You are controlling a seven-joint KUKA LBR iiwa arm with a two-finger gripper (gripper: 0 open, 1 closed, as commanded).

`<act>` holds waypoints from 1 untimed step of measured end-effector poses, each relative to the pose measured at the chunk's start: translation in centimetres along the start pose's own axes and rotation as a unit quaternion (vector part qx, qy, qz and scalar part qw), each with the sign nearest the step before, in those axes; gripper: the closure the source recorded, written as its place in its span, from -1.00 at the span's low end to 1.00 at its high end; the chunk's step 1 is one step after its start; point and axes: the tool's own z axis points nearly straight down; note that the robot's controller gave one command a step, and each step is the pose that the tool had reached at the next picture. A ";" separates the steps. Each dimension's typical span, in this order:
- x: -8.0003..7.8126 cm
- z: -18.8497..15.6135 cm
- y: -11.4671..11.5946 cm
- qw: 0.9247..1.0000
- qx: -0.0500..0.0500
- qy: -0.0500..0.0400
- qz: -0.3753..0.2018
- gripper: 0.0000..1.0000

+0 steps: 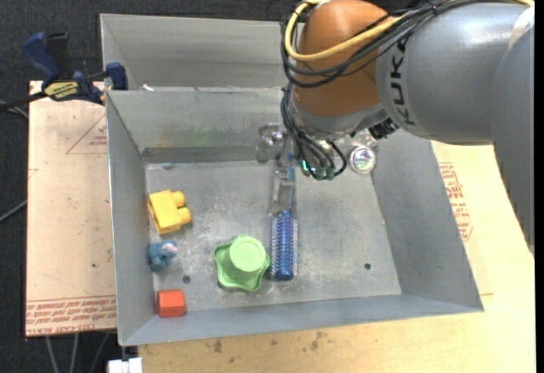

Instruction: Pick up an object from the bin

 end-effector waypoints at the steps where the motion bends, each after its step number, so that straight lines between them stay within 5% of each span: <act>1: -1.8 0.0 -1.7 0.994 0.001 -0.005 -0.108 -1.00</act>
Offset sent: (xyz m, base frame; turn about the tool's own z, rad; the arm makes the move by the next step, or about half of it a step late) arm 0.0172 -0.0168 -0.0006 -0.2193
